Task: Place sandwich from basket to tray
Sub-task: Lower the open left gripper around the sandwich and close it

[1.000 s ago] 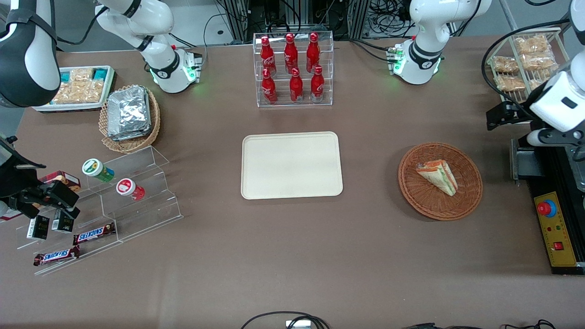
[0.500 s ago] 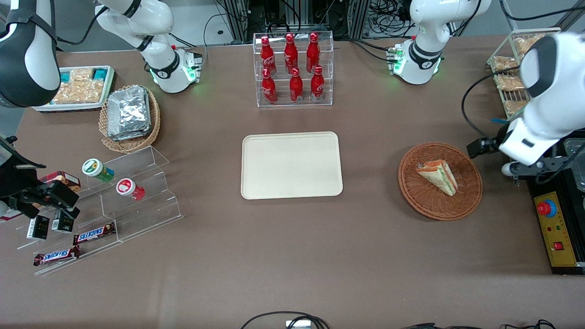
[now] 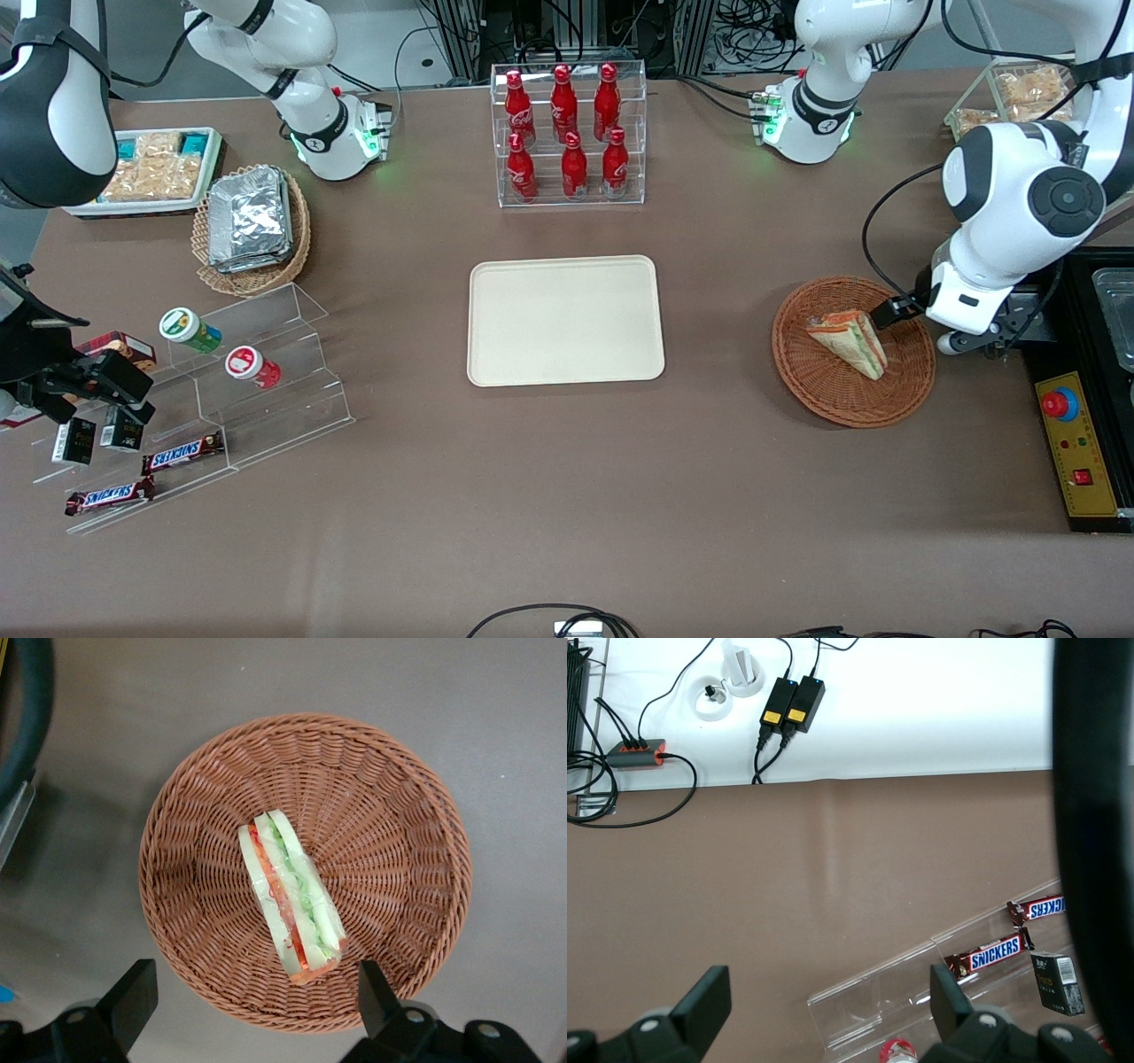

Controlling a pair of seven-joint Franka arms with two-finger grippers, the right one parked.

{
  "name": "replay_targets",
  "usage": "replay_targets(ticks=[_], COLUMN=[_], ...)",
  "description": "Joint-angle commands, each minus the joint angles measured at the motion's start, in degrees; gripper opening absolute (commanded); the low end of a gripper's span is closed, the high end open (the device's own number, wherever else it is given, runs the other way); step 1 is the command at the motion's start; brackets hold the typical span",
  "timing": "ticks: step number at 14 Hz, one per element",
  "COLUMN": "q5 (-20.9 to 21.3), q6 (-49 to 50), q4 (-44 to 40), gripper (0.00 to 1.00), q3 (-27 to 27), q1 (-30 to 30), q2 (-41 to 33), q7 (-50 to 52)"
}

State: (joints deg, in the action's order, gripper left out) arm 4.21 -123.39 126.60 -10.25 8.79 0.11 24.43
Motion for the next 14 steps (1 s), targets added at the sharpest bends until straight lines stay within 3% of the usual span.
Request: replay_targets(ticks=[1,7,14], q5=[0.19,0.19,0.27], q6=[-2.2,-11.51,-19.43], q4=[0.66,5.41,9.89], gripper=[1.0,1.0,1.0], q3=[-0.3,-0.48,-0.65], q1=[0.26,-0.27,-0.62], q2=[1.72,4.89,7.71], q7=[6.04,14.32,16.35])
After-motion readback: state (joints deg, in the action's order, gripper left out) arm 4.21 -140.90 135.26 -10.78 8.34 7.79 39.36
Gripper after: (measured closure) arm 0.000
